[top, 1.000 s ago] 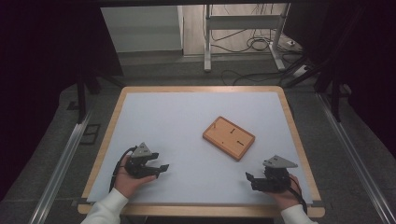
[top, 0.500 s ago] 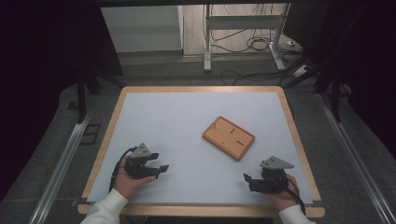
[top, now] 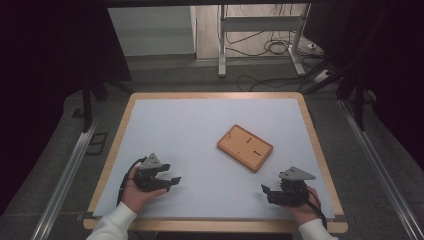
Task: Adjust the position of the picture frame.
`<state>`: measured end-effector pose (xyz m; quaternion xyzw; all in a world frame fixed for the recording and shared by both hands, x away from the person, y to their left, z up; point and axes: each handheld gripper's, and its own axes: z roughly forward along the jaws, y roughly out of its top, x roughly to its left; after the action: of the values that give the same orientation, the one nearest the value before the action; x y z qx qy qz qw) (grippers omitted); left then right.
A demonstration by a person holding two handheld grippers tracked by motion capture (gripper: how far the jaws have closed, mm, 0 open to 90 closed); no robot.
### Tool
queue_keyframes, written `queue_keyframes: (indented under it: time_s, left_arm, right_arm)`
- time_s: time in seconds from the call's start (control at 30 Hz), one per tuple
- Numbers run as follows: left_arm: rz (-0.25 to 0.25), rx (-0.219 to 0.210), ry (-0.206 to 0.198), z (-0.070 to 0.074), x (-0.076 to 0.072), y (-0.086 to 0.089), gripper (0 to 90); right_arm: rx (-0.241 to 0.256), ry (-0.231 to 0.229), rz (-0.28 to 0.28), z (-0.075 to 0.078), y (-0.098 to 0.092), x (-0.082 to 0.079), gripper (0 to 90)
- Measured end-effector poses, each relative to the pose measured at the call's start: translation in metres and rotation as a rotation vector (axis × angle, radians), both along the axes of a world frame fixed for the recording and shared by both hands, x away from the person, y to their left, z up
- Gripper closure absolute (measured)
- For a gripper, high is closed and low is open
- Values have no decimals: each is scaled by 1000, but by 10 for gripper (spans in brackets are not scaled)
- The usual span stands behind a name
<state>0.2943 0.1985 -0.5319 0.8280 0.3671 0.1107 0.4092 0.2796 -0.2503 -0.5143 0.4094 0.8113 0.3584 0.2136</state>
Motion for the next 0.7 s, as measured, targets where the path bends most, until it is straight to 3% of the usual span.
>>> queue_keyframes:
  time_s: [0.1,0.13,0.23,0.27,0.33,0.4,0.5,0.53,0.57,0.6,0.7]
  left_arm:
    - [0,1,1,0,0,0,314]
    - [0,1,1,0,0,0,314]
    - [-2,-1,1,0,0,0,314]
    - [-3,-2,2,0,0,0,313]
    - [-4,-3,3,0,0,0,314]
    - [-6,-6,4,0,0,1,313]
    - [-8,-11,9,-1,0,1,313]
    - [-9,-13,11,-1,0,1,313]
    - [-9,-13,11,-1,0,1,313]
    - [-11,-11,10,-1,0,1,312]
    - [-11,-10,12,-1,0,1,313]
  right_arm:
    - [1,0,0,4,-2,5,298]
    - [11,10,0,7,-3,10,383]
    - [32,9,1,12,-5,19,455]
    - [35,8,-4,13,-6,23,537]
    - [41,11,-8,15,-6,26,560]
    - [50,13,-5,17,-4,35,644]
    - [47,11,-2,19,-3,39,711]
    - [31,6,4,22,-2,45,784]
    - [31,6,4,22,-2,45,784]
    - [25,3,5,25,-1,50,849]
    - [10,-1,5,29,-1,55,888]
